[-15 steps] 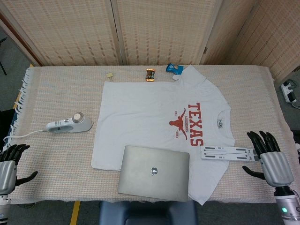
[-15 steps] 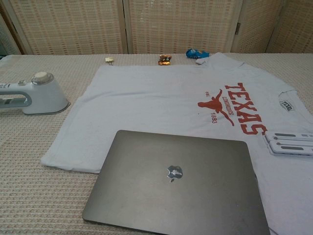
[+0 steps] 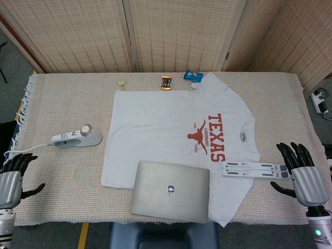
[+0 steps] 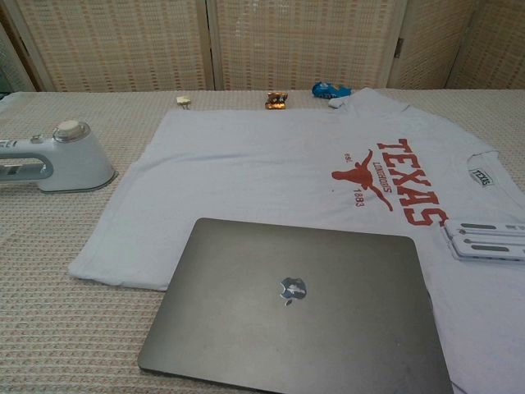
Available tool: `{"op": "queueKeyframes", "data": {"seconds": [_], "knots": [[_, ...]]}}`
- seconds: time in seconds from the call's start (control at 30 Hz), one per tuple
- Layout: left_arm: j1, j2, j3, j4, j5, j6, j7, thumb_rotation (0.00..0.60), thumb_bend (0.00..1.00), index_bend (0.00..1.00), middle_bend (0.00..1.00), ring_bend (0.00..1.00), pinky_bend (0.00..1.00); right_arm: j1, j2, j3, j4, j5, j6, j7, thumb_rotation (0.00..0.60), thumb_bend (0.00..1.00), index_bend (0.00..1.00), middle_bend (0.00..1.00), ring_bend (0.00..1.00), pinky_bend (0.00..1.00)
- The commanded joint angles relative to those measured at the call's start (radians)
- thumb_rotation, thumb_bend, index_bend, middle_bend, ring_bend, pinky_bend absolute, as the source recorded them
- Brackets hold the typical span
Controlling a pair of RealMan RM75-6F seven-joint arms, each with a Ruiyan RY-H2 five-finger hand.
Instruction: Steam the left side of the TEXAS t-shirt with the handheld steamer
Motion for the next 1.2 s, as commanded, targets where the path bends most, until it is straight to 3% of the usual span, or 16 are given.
{"op": "queueKeyframes", "data": {"seconds": [0.03, 0.3, 0.4, 0.63, 0.97, 1.1, 1.2], "knots": [[-0.065, 0.002, -0.041, 0.000, -0.018, -0.073, 0.003, 0.600, 0.05, 0.28, 0.23, 0.16, 0.21, -0.001, 0.007, 0.003, -0.005, -0.001, 0.001, 0.002, 0.577, 0.03, 0.00, 0.08, 0.00, 0.00], [-0.246, -0.093, -0.168, 0.099, -0.169, -0.259, 0.080, 0.600, 0.10, 0.24, 0.21, 0.15, 0.21, -0.003, 0.010, 0.006, -0.007, -0.003, -0.002, 0.008, 0.577, 0.03, 0.00, 0.08, 0.00, 0.00], [-0.310, -0.144, -0.194, 0.163, -0.237, -0.326, 0.145, 0.600, 0.13, 0.22, 0.20, 0.15, 0.21, -0.006, 0.013, 0.007, -0.007, -0.003, 0.001, 0.012, 0.577, 0.03, 0.00, 0.08, 0.00, 0.00], [-0.404, -0.237, -0.212, 0.293, -0.350, -0.430, 0.241, 0.600, 0.15, 0.23, 0.20, 0.14, 0.21, -0.015, 0.014, 0.008, 0.000, 0.008, 0.001, 0.019, 0.577, 0.03, 0.00, 0.08, 0.00, 0.00], [-0.489, -0.360, -0.217, 0.533, -0.425, -0.518, 0.263, 0.600, 0.20, 0.29, 0.27, 0.19, 0.24, -0.007, 0.008, 0.016, 0.000, 0.020, -0.019, 0.008, 0.572, 0.03, 0.00, 0.08, 0.00, 0.00], [-0.514, -0.398, -0.220, 0.618, -0.448, -0.557, 0.257, 0.600, 0.22, 0.35, 0.34, 0.24, 0.27, -0.004, 0.005, 0.019, -0.008, 0.025, -0.028, -0.003, 0.577, 0.03, 0.00, 0.08, 0.00, 0.00], [-0.536, -0.435, -0.221, 0.696, -0.453, -0.580, 0.243, 0.600, 0.23, 0.46, 0.41, 0.29, 0.31, 0.002, 0.001, 0.020, -0.012, 0.035, -0.043, -0.012, 0.575, 0.03, 0.00, 0.08, 0.00, 0.00]]}}
